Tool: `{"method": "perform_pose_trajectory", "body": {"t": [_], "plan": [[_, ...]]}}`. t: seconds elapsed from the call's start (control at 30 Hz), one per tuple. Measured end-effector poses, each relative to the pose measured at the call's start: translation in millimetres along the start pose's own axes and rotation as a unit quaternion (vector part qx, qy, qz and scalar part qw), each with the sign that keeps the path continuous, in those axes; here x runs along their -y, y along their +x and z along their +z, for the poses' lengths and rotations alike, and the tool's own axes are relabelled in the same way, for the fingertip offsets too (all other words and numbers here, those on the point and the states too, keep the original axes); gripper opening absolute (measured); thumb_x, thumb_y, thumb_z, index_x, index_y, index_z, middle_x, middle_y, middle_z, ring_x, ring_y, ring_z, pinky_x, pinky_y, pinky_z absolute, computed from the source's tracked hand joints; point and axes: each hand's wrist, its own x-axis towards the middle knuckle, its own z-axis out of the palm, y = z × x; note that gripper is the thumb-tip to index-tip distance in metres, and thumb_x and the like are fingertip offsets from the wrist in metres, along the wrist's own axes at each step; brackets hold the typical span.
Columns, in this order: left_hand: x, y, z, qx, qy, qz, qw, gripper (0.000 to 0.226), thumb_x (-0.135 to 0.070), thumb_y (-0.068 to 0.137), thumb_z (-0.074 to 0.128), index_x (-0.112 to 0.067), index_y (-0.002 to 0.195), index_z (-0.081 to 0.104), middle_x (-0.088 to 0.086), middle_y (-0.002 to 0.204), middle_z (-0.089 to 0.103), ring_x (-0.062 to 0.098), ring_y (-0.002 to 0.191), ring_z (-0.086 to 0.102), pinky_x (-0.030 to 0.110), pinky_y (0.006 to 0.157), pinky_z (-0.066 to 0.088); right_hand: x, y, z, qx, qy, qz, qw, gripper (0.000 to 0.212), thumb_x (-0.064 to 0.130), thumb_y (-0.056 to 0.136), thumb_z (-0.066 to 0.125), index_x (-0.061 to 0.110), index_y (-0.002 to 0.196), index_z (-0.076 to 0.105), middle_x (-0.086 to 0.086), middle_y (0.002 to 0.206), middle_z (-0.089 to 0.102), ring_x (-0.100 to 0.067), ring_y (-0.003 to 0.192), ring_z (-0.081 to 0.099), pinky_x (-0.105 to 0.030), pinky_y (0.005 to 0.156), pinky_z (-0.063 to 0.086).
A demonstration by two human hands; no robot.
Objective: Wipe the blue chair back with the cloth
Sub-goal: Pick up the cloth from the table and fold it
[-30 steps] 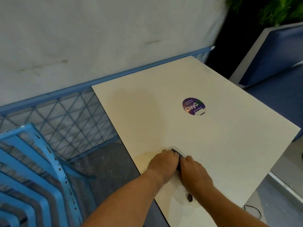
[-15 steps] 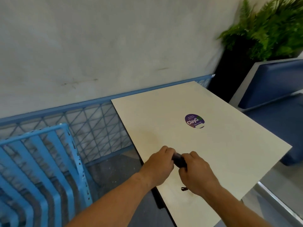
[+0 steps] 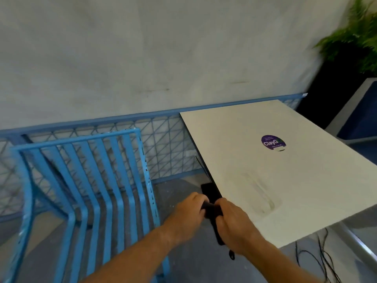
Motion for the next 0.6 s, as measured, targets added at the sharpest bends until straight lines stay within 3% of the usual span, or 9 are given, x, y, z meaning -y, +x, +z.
{"method": "perform_pose_trajectory", "body": {"t": [0.2,0.37,0.6], "plan": [[15.3,-10.5,-32.9,0.024,0.027,-0.001,0.999,0.021,-0.016,0.097,0.041,-0.021,0.114,0.052,-0.004,0.113,0.051,0.014,0.098,0.054,0.033,0.088,0.047,37.4,5.4,17.7,0.009,-0.008,0.006,1.0,0.026,0.041,0.081,0.056,0.037,0.105,0.046,0.011,0.091,0.06,-0.01,0.076,0.058,-0.032,0.066,0.051],[49.0,-17.0,-59.5,0.069,0.039,0.008,0.997,0.017,-0.018,0.095,0.045,-0.027,0.108,0.051,-0.007,0.108,0.052,0.013,0.097,0.052,0.035,0.089,0.045,60.7,17.6,46.1,0.0,-0.055,0.023,0.998,0.023,0.051,0.09,0.05,0.034,0.104,0.054,0.009,0.086,0.063,-0.012,0.073,0.061,-0.039,0.069,0.055],[112.8,-30.6,-92.5,0.114,0.03,0.034,0.992,0.016,-0.02,0.094,0.047,-0.026,0.106,0.054,-0.009,0.103,0.055,0.01,0.094,0.052,0.034,0.089,0.045,108.2,28.3,94.5,-0.029,-0.08,0.052,0.995,0.022,0.049,0.094,0.048,0.031,0.105,0.055,0.006,0.087,0.059,-0.015,0.074,0.059,-0.035,0.066,0.052]]}}
